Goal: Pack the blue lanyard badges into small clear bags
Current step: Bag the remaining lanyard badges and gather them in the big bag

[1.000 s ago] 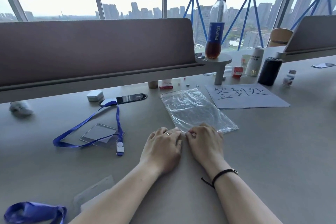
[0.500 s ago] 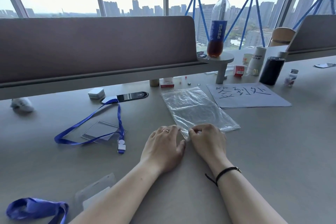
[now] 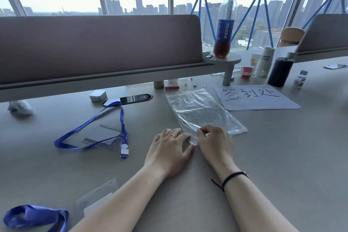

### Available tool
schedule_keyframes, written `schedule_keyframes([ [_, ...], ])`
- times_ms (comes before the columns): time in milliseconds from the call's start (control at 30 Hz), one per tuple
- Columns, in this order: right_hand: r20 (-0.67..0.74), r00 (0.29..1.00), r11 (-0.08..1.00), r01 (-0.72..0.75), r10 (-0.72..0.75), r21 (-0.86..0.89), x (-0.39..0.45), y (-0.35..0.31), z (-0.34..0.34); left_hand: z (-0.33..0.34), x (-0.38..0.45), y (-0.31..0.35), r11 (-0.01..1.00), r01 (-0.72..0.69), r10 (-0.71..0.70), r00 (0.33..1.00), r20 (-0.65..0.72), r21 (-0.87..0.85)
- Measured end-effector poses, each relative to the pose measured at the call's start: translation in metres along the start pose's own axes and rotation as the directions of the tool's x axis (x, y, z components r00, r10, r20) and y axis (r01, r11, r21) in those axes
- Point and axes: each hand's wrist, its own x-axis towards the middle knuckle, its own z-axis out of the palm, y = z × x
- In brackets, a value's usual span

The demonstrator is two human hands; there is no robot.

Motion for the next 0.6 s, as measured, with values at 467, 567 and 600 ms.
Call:
schedule_keyframes([
  [467, 0.146, 0.861, 0.769, 0.345, -0.488, 0.538, -0.069, -0.061, -0.006, -0.050, 0.009, -0.038, -0.288, 0.383, -0.225, 0.864, 0.450, -0.878],
  [567, 0.227, 0.815, 0.742, 0.321, -0.533, 0.589, -0.086, -0.077, -0.005, -0.078, -0.005, -0.064, -0.403, 0.386, -0.261, 0.821, 0.508, -0.830],
  [600, 0.239, 0.805, 0.736, 0.320, -0.543, 0.596, -0.091, -0.081, -0.003, -0.087, -0.010, -0.077, -0.424, 0.337, -0.309, 0.818, 0.485, -0.840],
])
